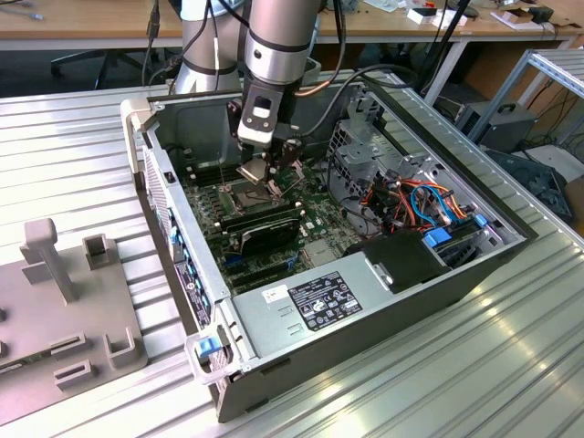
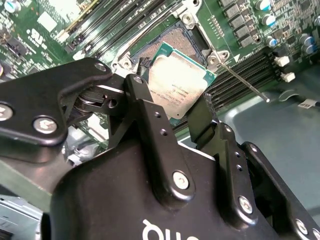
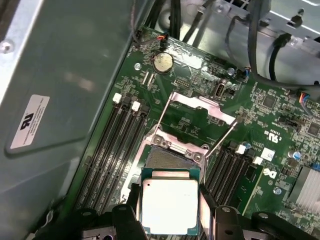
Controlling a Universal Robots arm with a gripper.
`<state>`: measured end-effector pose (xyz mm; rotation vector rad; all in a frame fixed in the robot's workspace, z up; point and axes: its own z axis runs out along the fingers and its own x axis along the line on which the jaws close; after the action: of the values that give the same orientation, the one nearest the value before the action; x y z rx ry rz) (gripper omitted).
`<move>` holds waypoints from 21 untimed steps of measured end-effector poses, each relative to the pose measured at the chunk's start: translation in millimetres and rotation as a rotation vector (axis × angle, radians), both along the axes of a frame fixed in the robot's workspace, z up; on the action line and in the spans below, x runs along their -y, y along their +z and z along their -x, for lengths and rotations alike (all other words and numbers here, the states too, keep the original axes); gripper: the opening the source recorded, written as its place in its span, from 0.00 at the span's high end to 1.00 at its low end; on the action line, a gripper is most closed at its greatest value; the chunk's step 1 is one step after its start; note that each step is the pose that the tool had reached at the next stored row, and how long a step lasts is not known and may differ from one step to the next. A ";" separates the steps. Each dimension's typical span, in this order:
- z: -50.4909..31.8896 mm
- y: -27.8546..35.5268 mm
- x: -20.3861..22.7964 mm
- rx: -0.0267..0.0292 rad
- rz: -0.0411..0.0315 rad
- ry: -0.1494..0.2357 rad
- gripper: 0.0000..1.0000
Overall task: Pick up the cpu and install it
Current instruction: 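Place the cpu into insertion slot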
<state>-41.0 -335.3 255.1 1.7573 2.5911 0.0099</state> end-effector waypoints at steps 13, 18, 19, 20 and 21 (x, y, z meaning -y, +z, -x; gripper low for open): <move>0.0 -0.1 0.0 0.0000 0.0000 -0.062 0.45; 0.0 -0.1 0.0 0.0000 0.0000 -0.062 0.45; 0.0 -0.1 0.0 0.0000 0.0000 -0.062 0.45; 0.0 -0.1 0.0 0.0000 0.0000 -0.062 0.45; 0.0 -0.1 0.0 0.0000 0.0000 -0.062 0.45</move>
<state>-41.0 -335.3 255.0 1.8367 2.5352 0.0094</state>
